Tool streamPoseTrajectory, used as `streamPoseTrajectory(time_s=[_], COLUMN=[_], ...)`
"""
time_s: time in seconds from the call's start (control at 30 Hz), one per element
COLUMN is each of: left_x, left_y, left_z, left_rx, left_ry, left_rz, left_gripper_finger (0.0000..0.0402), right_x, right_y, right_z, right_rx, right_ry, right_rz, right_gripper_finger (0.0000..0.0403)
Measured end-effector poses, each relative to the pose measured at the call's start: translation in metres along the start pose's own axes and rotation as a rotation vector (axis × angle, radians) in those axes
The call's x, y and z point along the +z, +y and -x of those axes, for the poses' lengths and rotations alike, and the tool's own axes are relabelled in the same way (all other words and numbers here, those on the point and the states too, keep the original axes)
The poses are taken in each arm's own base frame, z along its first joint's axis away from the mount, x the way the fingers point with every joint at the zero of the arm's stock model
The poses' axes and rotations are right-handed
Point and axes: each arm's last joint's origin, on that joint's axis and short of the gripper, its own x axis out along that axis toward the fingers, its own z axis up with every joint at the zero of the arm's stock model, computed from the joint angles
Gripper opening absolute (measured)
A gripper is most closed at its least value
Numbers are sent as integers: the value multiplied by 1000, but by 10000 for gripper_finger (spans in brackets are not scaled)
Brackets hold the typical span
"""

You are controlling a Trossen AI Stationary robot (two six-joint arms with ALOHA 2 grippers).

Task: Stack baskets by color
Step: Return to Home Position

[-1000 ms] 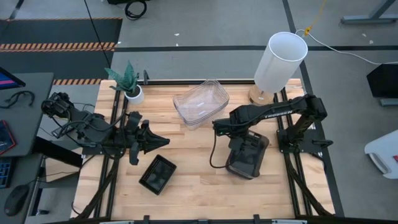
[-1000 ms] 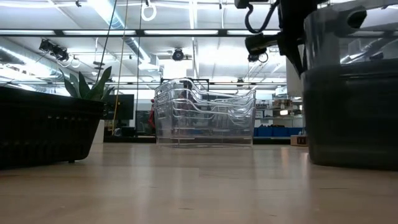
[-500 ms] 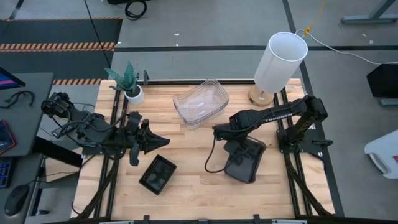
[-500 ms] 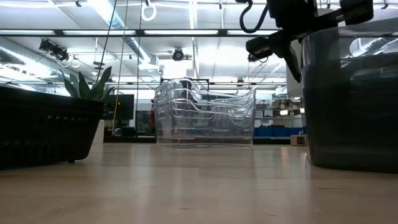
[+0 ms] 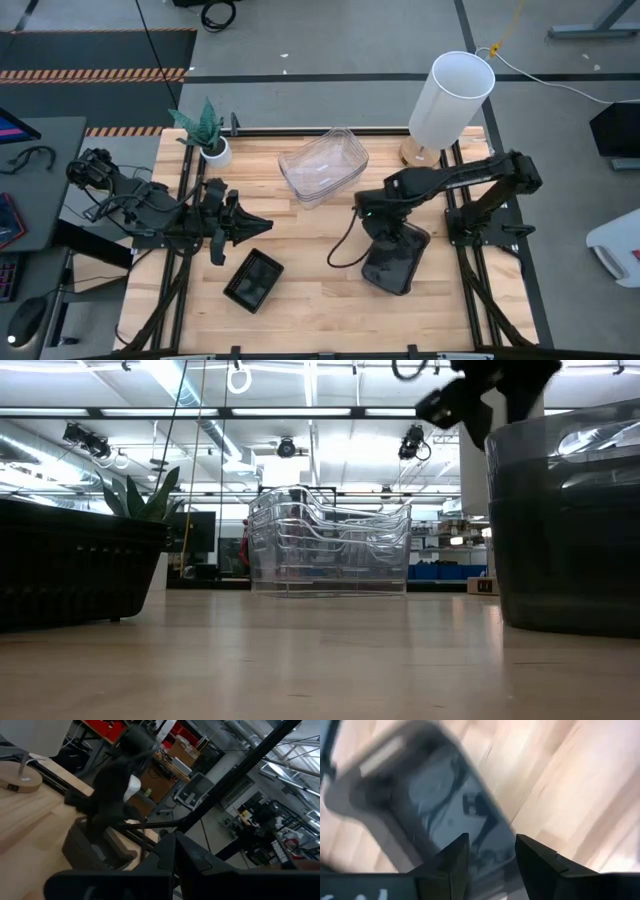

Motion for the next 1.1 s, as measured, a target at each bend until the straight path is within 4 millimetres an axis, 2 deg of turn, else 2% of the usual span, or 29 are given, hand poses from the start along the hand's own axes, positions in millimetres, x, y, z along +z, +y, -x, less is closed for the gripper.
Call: streamPoseTrajectory(time_s=[0.1, 0.27, 0.4, 0.57, 0.73, 0.8, 0.9, 1.1], left_x=[0, -6, -5, -15, -33, -32, -20, -6], left_y=[2, 9, 13, 35, 72, 86, 104, 130], left_z=[0, -2, -1, -11, -34, -38, -32, -2], left_rx=[32, 162, 242, 341, 296, 256, 260, 291], left_ry=[-12, -25, -51, -33, 32, 33, -38, -116], left_rz=[-13, -123, -239, -342, -281, -245, -211, -199], left_gripper_finger=[20, 38, 38, 18, 5, 5, 4, 4], right_x=[1, -2, -16, -37, -60, -70, -88, -125], right_y=[3, 11, 19, 25, 31, 34, 37, 43], right_z=[18, 54, 65, 61, 54, 51, 45, 34], right_rx=[-43, -126, -202, -234, -198, -186, -201, -186], right_ry=[-153, -529, -756, -979, -1186, -1249, -1305, -1383], right_rz=[-70, -136, -196, -258, -306, -319, -351, -428], right_gripper_finger=[164, 164, 164, 164, 164, 162, 158, 148])
